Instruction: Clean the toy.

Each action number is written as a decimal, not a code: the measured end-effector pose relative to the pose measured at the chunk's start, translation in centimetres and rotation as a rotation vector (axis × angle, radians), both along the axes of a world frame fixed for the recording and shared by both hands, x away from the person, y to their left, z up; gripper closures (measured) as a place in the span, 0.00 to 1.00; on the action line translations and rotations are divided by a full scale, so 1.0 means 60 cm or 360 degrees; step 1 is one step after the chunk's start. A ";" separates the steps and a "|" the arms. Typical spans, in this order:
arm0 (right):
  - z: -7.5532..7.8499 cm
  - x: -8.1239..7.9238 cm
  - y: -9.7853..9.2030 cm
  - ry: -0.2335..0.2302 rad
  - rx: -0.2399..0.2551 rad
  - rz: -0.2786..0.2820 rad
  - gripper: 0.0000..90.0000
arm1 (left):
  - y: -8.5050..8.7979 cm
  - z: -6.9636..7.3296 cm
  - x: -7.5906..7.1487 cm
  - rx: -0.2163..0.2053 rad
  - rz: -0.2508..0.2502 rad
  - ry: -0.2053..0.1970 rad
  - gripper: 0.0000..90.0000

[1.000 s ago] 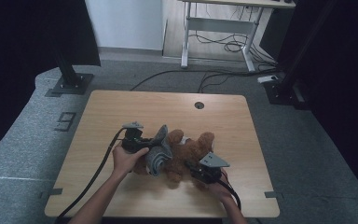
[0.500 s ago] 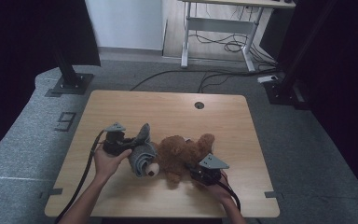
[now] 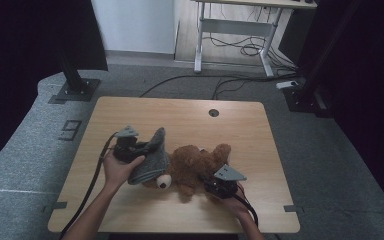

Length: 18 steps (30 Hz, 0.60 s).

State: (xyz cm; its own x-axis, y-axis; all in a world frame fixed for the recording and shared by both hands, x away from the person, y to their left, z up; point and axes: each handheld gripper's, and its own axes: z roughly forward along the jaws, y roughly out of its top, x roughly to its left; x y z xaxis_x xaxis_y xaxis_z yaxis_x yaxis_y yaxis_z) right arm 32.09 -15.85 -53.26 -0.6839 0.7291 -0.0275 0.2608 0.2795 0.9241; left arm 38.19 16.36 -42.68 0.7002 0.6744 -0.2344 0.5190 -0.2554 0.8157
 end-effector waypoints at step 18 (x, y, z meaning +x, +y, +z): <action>0.060 -0.001 -0.086 0.0044 0.0274 -0.0032 0.23 | -0.053 -0.071 -0.013 0.0043 -0.0143 0.0131 0.87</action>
